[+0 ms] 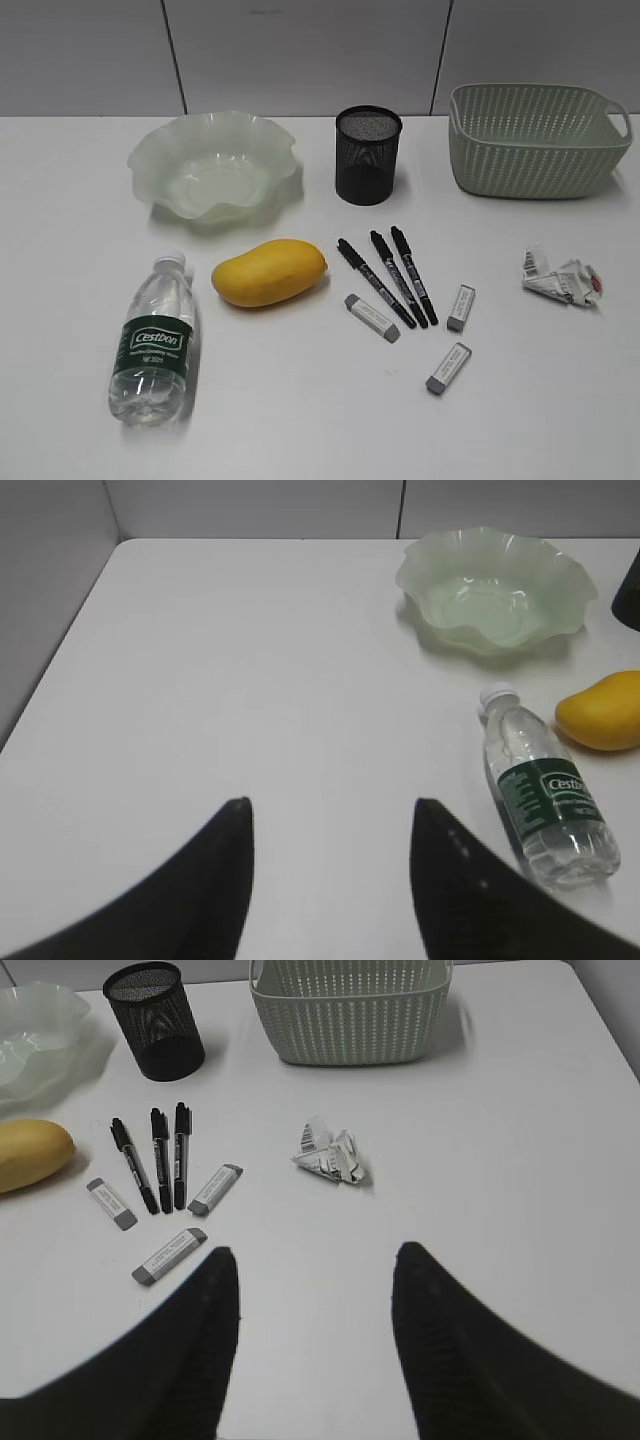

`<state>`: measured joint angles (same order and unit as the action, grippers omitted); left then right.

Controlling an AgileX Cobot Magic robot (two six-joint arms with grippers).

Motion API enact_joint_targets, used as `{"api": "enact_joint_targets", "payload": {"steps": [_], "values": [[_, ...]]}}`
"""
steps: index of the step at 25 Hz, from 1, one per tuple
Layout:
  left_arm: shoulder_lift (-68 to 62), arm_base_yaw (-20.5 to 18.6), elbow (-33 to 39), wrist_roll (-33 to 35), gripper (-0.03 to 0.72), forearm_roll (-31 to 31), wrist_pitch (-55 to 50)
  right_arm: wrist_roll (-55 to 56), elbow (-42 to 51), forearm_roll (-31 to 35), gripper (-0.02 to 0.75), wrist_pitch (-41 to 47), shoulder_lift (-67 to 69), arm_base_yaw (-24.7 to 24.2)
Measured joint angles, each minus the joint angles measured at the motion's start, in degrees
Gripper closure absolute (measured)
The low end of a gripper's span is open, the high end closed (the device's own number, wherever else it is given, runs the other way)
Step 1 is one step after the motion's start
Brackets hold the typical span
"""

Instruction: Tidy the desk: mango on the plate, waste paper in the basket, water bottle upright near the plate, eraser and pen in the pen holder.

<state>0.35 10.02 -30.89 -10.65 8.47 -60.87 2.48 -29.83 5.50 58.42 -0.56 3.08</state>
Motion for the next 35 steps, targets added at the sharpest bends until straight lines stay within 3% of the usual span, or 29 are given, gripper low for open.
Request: {"api": "enact_joint_targets", "payload": {"steps": [27,30,33,35], "values": [[0.0,0.0,0.0,0.4,0.309,-1.0,0.1,0.0,0.0,0.0,0.336,0.0,0.0,0.0],[-3.9,0.1,-0.7,10.7,0.309,-8.9,1.9,0.0,0.0,0.0,0.336,0.0,0.0,0.0],[-16.1,0.1,-1.4,25.3,0.294,-22.2,12.0,0.0,0.0,0.0,0.336,0.0,0.0,0.0],[-27.7,0.1,-1.7,37.9,0.241,-32.8,20.2,0.0,0.0,0.0,0.336,0.0,0.0,0.0]]}}
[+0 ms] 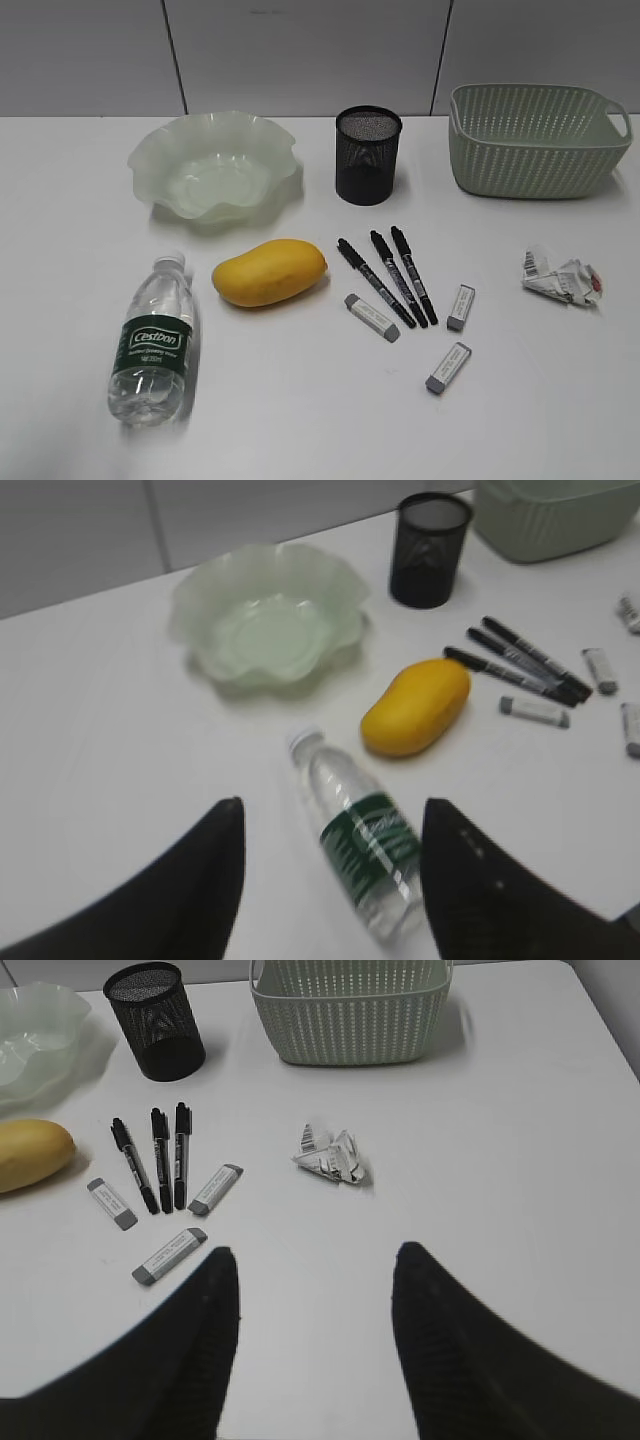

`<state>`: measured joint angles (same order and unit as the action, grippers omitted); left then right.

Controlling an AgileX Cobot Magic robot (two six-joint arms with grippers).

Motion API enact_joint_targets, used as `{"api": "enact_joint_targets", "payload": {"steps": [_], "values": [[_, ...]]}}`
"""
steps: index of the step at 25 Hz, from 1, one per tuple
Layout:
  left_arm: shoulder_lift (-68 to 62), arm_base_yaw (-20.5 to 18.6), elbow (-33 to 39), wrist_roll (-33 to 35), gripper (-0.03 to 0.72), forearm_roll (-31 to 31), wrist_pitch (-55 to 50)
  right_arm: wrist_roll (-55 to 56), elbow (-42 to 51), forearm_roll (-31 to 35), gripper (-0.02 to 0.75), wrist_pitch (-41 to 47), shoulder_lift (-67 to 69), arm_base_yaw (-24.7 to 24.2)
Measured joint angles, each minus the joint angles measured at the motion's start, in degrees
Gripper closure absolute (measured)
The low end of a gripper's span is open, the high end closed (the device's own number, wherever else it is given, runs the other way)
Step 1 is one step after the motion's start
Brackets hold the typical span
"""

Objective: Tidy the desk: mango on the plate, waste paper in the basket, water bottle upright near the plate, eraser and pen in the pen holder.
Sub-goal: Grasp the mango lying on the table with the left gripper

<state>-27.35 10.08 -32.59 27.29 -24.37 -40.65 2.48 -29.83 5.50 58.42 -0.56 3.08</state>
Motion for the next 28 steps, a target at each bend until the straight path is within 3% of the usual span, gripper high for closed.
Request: {"api": "enact_joint_targets", "payload": {"steps": [3,6,8,11,17,28], "values": [[-18.1,0.0,-2.8,18.1,0.125,-16.9,5.8,0.0,0.0,0.0,0.336,0.0,0.0,0.0],[-36.2,1.4,-8.3,29.0,0.076,-22.3,3.8,0.0,0.0,0.0,0.336,0.0,0.0,0.0],[-46.5,4.7,-12.6,31.9,0.067,-21.1,2.8,0.0,0.0,0.1,0.336,0.0,0.0,0.0],[-58.3,11.0,-18.9,33.2,0.062,-13.8,4.9,0.0,0.0,0.2,0.336,0.0,0.0,0.0],[-71.4,21.0,-27.0,33.8,0.062,-1.0,13.1,0.0,0.0,0.4,0.336,0.0,0.0,0.0],[-82.8,22.5,-29.1,34.0,0.061,2.4,21.2,0.0,0.0,0.5,0.336,-0.1,0.0,0.0]]}}
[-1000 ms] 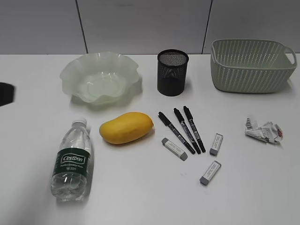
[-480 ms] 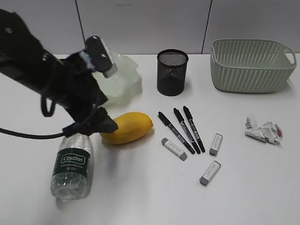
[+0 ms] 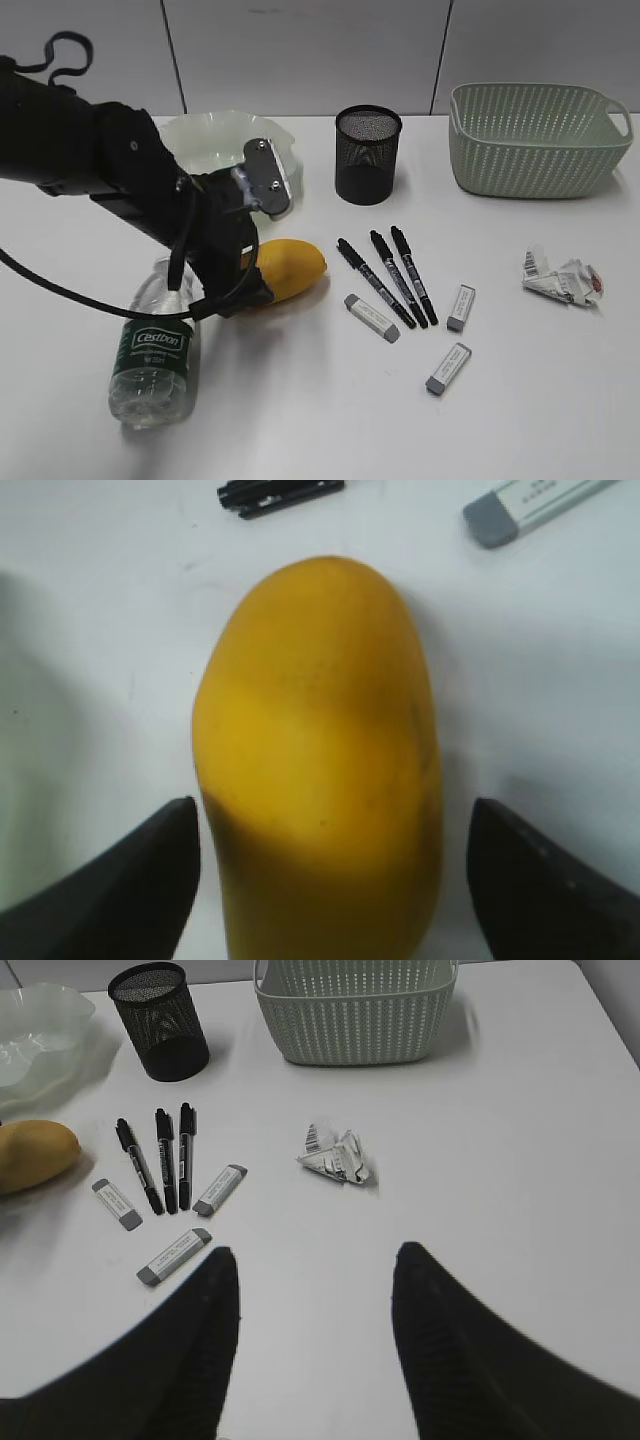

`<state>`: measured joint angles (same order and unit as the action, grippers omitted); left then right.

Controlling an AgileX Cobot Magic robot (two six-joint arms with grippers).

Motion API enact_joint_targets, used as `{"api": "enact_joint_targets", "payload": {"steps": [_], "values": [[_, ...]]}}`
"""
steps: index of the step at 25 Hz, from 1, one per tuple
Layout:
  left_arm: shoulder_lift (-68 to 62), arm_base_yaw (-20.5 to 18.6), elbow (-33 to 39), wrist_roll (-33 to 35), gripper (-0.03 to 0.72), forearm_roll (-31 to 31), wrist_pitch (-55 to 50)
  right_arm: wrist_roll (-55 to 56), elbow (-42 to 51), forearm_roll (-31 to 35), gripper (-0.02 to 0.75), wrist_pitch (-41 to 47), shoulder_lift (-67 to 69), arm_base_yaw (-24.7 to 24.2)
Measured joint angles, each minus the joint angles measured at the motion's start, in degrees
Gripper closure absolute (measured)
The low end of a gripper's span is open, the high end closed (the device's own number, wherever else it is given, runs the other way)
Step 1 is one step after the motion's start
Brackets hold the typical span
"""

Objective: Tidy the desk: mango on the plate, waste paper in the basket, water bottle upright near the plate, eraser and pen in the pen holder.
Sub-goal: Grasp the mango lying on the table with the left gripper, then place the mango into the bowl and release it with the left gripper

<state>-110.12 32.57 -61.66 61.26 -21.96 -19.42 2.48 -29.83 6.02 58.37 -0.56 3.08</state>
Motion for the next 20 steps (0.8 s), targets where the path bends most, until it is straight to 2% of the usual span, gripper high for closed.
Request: {"api": "enact_joint_targets", "payload": {"steps": [3,5,7,10,14,16,20], "values": [[-1.8,0.0,0.0,0.0,0.076,0.4,1.7,0.0,0.0,0.0,0.336,0.0,0.0,0.0],[-2.1,0.0,-0.1,-0.7,0.126,0.4,2.0,0.0,0.0,0.0,0.336,0.0,0.0,0.0],[-1.5,0.0,-0.1,-2.4,0.126,-0.3,1.7,0.0,0.0,0.1,0.336,0.0,0.0,0.0],[2.2,0.0,0.0,-2.9,0.126,-6.3,3.4,0.0,0.0,0.1,0.336,0.0,0.0,0.0],[9.1,-0.2,-0.1,-3.0,0.126,-14.4,19.4,0.0,0.0,0.1,0.336,0.0,0.0,0.0],[9.5,-2.0,-1.4,-3.0,0.126,-16.3,27.1,0.0,0.0,0.2,0.336,0.0,0.0,0.0],[3.0,-6.6,-8.0,-3.0,0.126,-18.0,24.7,0.0,0.0,0.3,0.336,0.0,0.0,0.0]]}}
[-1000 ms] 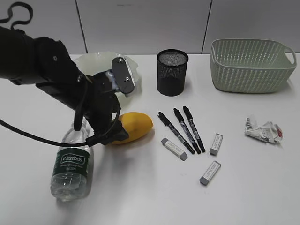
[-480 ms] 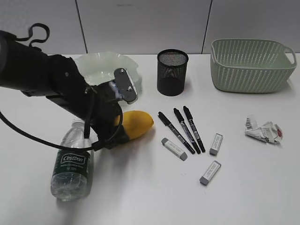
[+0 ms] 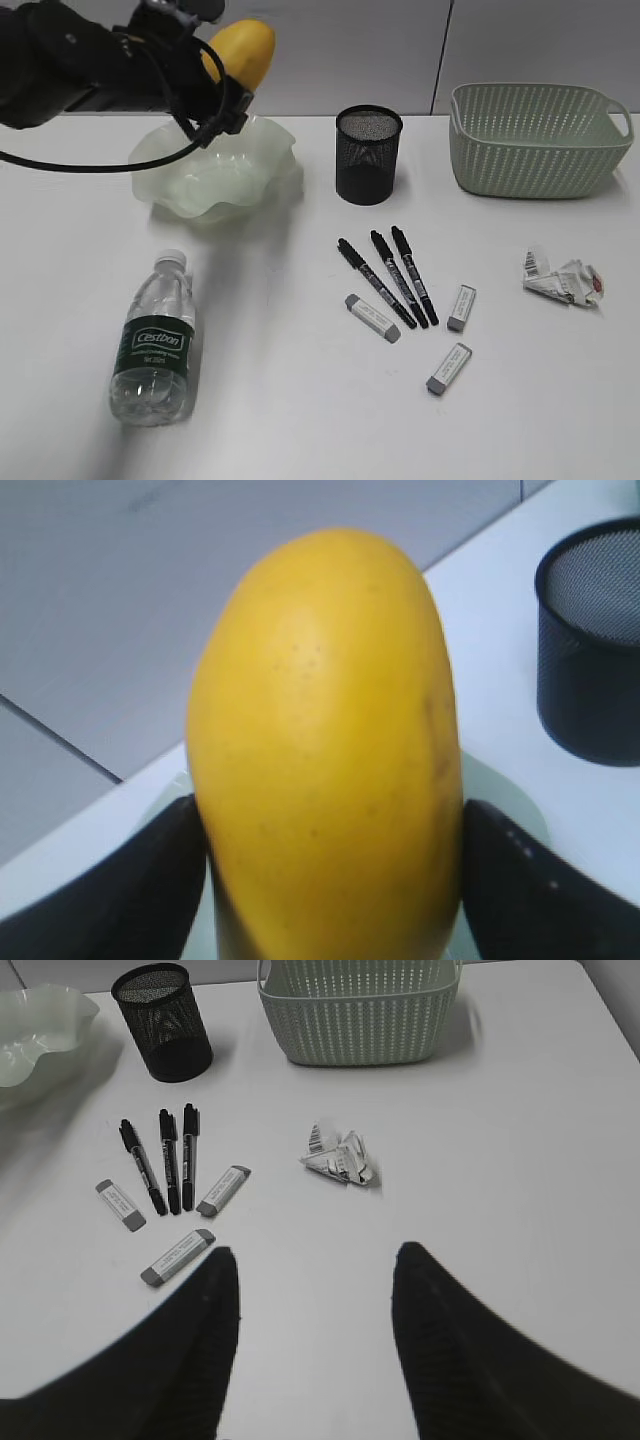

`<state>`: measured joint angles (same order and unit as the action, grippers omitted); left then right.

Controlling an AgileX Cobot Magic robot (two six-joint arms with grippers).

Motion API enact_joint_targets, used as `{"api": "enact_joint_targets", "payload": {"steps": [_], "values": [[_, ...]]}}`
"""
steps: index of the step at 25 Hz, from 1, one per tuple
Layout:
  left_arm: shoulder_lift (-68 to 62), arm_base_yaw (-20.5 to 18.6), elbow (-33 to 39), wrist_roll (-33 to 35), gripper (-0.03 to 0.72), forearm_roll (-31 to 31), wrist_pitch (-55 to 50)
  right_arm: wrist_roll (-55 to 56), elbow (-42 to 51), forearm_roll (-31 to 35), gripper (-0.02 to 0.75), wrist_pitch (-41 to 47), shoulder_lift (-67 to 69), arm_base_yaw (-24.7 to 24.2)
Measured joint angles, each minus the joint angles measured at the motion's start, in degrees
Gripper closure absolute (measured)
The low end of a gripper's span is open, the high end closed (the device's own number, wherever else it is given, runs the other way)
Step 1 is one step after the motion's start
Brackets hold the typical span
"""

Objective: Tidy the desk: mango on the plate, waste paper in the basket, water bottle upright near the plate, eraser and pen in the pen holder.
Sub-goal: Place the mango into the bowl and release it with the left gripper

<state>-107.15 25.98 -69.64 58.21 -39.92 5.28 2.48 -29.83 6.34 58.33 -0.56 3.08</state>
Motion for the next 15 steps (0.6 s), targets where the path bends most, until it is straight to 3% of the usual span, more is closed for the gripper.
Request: {"api": "enact_joint_targets", "payload": {"steps": [8,11,15], "values": [[-14.2,-6.7,-13.1,0.0,0.126,-6.6,-19.3,0.0,0.0,0.0,0.336,-0.1,0.0,0.0],[-15.8,-8.9,-14.7,0.0,0.115,-7.6,-24.1,0.0,0.0,0.0,0.336,-0.1,0.0,0.0],[-15.4,-10.0,-14.9,0.0,0.044,-9.1,-24.5,0.0,0.0,0.4,0.336,-0.1,0.0,0.0]]}}
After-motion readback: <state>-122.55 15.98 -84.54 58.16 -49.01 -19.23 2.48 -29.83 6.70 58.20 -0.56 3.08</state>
